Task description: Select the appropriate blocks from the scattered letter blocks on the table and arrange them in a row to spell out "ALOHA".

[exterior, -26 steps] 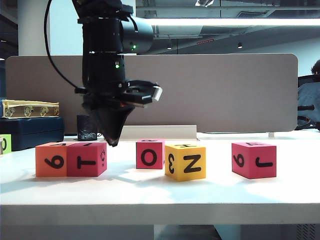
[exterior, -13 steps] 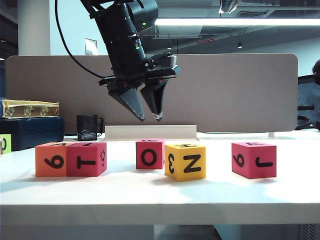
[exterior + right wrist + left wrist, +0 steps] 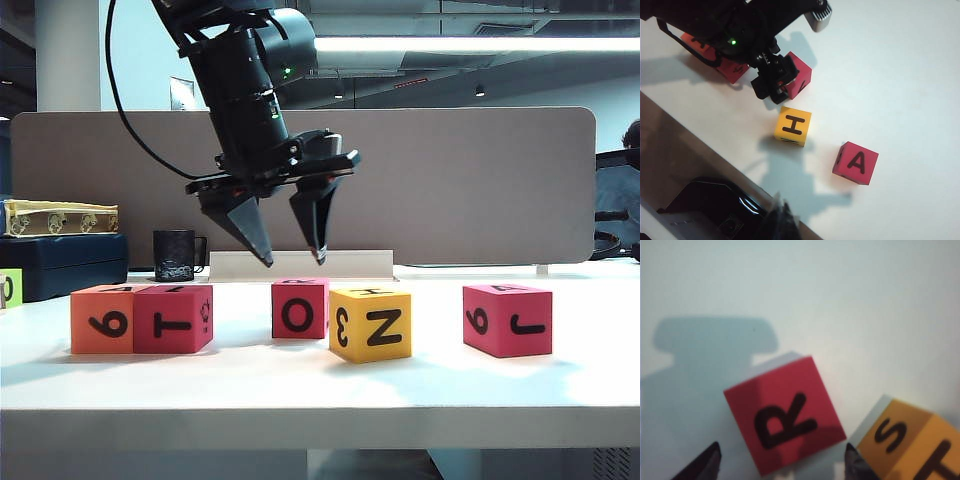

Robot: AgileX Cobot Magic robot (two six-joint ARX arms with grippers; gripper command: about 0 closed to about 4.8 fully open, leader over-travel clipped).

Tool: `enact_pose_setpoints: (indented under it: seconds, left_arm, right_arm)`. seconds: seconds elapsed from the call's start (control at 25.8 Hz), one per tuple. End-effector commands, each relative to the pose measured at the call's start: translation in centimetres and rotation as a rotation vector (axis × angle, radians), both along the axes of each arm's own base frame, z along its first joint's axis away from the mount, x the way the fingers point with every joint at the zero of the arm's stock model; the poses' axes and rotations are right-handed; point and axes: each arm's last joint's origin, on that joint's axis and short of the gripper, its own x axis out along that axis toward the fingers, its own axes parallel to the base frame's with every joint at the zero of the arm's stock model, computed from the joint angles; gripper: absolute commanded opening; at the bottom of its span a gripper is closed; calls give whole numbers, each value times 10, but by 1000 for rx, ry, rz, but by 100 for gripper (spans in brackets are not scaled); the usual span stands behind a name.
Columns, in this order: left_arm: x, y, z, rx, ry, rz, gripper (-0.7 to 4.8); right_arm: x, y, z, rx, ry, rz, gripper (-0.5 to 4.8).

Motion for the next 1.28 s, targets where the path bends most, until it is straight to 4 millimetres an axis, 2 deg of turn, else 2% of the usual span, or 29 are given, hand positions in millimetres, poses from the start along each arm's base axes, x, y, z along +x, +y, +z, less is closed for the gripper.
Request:
enact_pose_setpoints:
  seconds: [0.04,0.12,0.16,0.23,0.31,0.5,0.62,1.28]
  left_arm:
    - [-6,4,0,73,33,-42,279]
    - [-9,7,-2,104,61,-62,219]
    - [-11,7,-6,121,69,-84,150]
    - [-12,7,-9,121,77,-88,81]
    - [-14,6,-11,123,83,-107,54]
    - [-16,1,-10,116,75,-146,41]
    - [-16,-3,-10,99,57,-155,-5]
    - [-6,-12,-18,28,15,-161,-5]
  right_arm:
    - [-2,-2,1,-11,-7,-10,-5]
    - [-2,-2,1,-12,-5,-9,-5]
    - [-2,-2,1,-10,-7,-9,-5]
    - [-1,-1,1,-9,-8,-9,-5]
    - [0,0,0,-10,-7,-9,-5]
    - [0,0,1,-4,-14,-9,-5]
    - [0,0,1,-3,-14,-9,-5]
    - [0,0,0,-6,-10,-9,-5]
